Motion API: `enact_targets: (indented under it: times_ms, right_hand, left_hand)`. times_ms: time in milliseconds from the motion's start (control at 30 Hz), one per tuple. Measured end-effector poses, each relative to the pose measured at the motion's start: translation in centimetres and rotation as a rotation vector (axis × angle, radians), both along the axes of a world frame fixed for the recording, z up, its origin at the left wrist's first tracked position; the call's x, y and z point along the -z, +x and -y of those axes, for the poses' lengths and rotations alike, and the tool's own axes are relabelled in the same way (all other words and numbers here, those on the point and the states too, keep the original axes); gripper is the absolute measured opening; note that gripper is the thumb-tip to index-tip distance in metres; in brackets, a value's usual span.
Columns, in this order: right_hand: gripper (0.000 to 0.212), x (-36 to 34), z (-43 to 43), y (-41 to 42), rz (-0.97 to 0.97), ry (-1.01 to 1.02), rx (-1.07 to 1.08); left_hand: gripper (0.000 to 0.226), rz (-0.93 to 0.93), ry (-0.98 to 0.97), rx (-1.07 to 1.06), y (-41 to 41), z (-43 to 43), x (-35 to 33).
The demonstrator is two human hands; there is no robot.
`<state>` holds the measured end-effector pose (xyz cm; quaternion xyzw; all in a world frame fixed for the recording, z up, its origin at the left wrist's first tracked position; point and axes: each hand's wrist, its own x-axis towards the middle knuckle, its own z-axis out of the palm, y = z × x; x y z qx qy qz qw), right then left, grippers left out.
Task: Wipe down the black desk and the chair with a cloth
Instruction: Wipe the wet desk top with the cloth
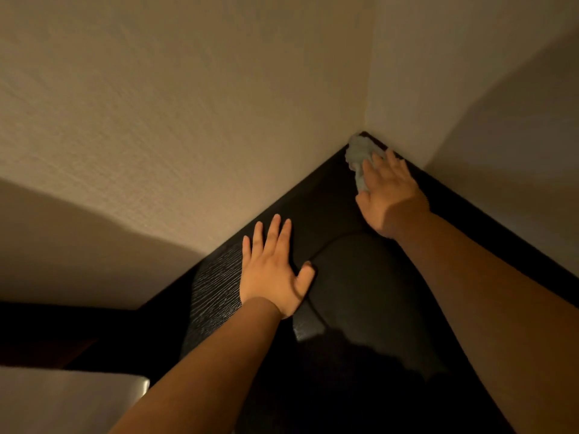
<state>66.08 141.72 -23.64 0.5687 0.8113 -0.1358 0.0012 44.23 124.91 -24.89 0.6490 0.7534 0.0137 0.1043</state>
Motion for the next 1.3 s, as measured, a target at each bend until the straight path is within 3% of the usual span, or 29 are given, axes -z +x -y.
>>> enact_targets:
  times_ms: [133, 400, 567, 667, 767, 1000, 1133, 1300]
  right_hand:
    - [0.069, -0.1, 4.5, 4.2, 0.010, 0.046, 0.079]
    - [0.074, 0.6, -0.7, 1.2, 0.025, -0.016, 0.039]
    - [0.071, -0.2, 7.3, 7.0, -0.064, 0.033, 0.194]
    - [0.076, -0.1, 11.5, 9.8, 0.039, 0.043, 0.243]
    - [0.076, 0.4, 10.8, 8.8, 0.101, 0.031, 0.293]
    - [0.070, 0.8, 7.8, 8.8, 0.087, -0.040, 0.183]
    - [0.075, 0.3, 15.6, 14.2, 0.009, 0.030, 0.329]
    - [0.073, 0.6, 19.3, 15.6, 0.079, -0.024, 0.515]
  left_hand:
    - [0.089, 0.001, 0.013, -0.001, 0.0, 0.1, 0.1]
    - [0.088, -0.020, 0.009, -0.018, 0.2, 0.0, 0.1]
    - [0.087, -0.006, 0.024, -0.038, 0.3, -0.1, 0.2]
    - [0.087, -0.008, 0.030, -0.041, 0.4, -0.1, 0.2]
    - [0.087, -0.010, 0.025, -0.045, 0.4, -0.1, 0.1]
    - [0.087, -0.013, 0.025, -0.037, 0.3, -0.1, 0.2]
    - [0.088, -0.012, 0.028, -0.034, 0.3, -0.1, -0.1]
    - [0.083, -0.021, 0.029, -0.036, 0.4, 0.1, 0.1]
